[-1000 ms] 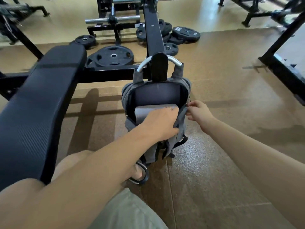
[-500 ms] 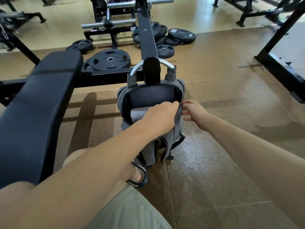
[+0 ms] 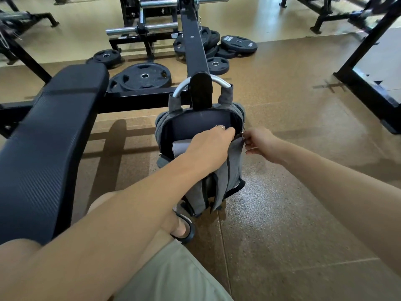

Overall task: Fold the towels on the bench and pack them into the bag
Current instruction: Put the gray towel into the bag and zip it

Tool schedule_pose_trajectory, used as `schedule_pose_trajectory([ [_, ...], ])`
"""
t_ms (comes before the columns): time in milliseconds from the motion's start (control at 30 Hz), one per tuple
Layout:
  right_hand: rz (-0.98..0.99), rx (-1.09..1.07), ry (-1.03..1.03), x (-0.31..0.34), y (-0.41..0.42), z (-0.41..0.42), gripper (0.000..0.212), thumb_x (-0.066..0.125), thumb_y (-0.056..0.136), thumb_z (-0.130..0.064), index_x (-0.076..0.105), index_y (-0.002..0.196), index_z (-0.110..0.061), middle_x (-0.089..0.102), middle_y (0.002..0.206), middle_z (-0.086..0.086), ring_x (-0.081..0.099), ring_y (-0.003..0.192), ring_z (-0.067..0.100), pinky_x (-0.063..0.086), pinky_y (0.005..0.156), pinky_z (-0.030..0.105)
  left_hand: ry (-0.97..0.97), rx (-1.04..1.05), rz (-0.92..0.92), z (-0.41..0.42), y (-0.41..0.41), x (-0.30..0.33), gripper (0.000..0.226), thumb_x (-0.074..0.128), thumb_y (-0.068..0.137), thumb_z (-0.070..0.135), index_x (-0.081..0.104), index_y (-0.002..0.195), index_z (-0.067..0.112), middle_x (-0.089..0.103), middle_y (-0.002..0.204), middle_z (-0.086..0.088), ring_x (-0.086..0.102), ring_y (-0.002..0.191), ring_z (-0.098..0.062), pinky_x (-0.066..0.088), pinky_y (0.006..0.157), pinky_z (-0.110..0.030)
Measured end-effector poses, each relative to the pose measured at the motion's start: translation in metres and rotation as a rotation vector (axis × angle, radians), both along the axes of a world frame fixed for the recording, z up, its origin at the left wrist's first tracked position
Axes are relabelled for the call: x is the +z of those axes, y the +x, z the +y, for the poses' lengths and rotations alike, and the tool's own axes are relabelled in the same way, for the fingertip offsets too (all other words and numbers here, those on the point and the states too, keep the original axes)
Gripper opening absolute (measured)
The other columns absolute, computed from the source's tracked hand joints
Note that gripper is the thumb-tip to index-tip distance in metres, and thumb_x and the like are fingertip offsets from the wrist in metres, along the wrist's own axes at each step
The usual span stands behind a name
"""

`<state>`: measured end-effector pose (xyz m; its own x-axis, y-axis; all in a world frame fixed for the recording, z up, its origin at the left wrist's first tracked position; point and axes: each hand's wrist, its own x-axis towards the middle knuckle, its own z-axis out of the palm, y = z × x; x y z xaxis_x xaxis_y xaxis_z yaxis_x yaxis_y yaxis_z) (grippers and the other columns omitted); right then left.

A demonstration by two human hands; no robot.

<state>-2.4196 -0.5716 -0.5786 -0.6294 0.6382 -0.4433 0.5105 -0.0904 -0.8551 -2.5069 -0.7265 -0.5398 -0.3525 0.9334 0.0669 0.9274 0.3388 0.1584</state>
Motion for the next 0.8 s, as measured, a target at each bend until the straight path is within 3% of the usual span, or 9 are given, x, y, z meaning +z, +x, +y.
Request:
schedule_pose_trajectory([
  [233, 0.077, 0.228, 0.222, 0.044, 0.007, 0.005, 0.027, 0.046, 0.089, -0.003, 0.045, 0.064, -0.014, 0.041, 0.062, 0.004, 0.039, 0.057, 0.016, 0.033, 0.055, 0.031, 0.08, -0.007, 0.306, 0.019, -0.003, 0.01, 0.023, 0.051, 0.094, 0.001, 0.054, 0.114, 0.013, 0.063, 0.11, -0.007, 0.061, 0.1, -0.029, 0.03, 0.072, -0.033],
  [367, 0.089, 0.241, 0.275, 0.045, 0.007, -0.001, 0.023, 0.047, 0.086, -0.009, 0.044, 0.065, -0.017, 0.041, 0.063, 0.002, 0.039, 0.062, 0.017, 0.032, 0.06, 0.034, 0.108, 0.049, 0.219, 0.023, 0.003, 0.004, 0.025, 0.051, 0.096, 0.007, 0.049, 0.121, 0.012, 0.062, 0.113, -0.009, 0.063, 0.097, -0.03, 0.032, 0.065, -0.035],
  [467, 0.072, 0.273, 0.34, 0.045, 0.007, -0.005, 0.014, 0.05, 0.078, -0.023, 0.049, 0.066, -0.017, 0.047, 0.064, 0.0, 0.045, 0.065, 0.017, 0.037, 0.065, 0.038, 0.14, 0.082, 0.01, 0.024, 0.013, 0.0, 0.026, 0.049, 0.098, 0.029, 0.046, 0.118, 0.012, 0.06, 0.113, -0.008, 0.064, 0.089, -0.032, 0.033, 0.064, -0.037],
  [533, 0.062, 0.294, 0.363, 0.044, 0.01, -0.008, 0.016, 0.049, 0.071, -0.031, 0.053, 0.068, -0.016, 0.054, 0.067, 0.001, 0.05, 0.068, 0.017, 0.043, 0.067, 0.042, 0.123, 0.091, 0.063, 0.026, 0.015, -0.004, 0.034, 0.047, 0.1, 0.041, 0.046, 0.119, 0.012, 0.061, 0.111, -0.008, 0.066, 0.087, -0.032, 0.033, 0.063, -0.037],
  [600, 0.067, 0.328, 0.39, 0.043, 0.014, -0.008, 0.025, 0.051, 0.067, -0.037, 0.056, 0.073, -0.014, 0.059, 0.072, 0.003, 0.054, 0.071, 0.017, 0.048, 0.071, 0.047, 0.101, 0.074, 0.231, 0.029, 0.012, -0.003, 0.029, 0.045, 0.104, 0.037, 0.047, 0.12, 0.012, 0.065, 0.109, -0.008, 0.068, 0.086, -0.032, 0.031, 0.06, -0.037],
  [733, 0.163, 0.394, 0.398, 0.036, 0.022, -0.008, 0.018, 0.062, 0.069, -0.015, 0.056, 0.083, -0.006, 0.059, 0.078, 0.006, 0.054, 0.075, 0.015, 0.047, 0.073, 0.039, 0.041, 0.026, 0.333, 0.031, 0.001, 0.004, 0.018, 0.041, 0.104, 0.019, 0.05, 0.119, 0.015, 0.066, 0.107, -0.008, 0.068, 0.088, -0.034, 0.028, 0.061, -0.039],
  [800, 0.179, 0.31, 0.44, 0.026, 0.02, -0.011, 0.022, 0.065, 0.07, -0.009, 0.058, 0.09, -0.007, 0.065, 0.086, 0.01, 0.062, 0.081, 0.02, 0.054, 0.079, 0.045, 0.022, 0.004, 0.368, 0.031, 0.0, 0.007, 0.017, 0.04, 0.105, 0.018, 0.051, 0.118, 0.016, 0.067, 0.105, -0.008, 0.068, 0.085, -0.033, 0.026, 0.059, -0.038],
])
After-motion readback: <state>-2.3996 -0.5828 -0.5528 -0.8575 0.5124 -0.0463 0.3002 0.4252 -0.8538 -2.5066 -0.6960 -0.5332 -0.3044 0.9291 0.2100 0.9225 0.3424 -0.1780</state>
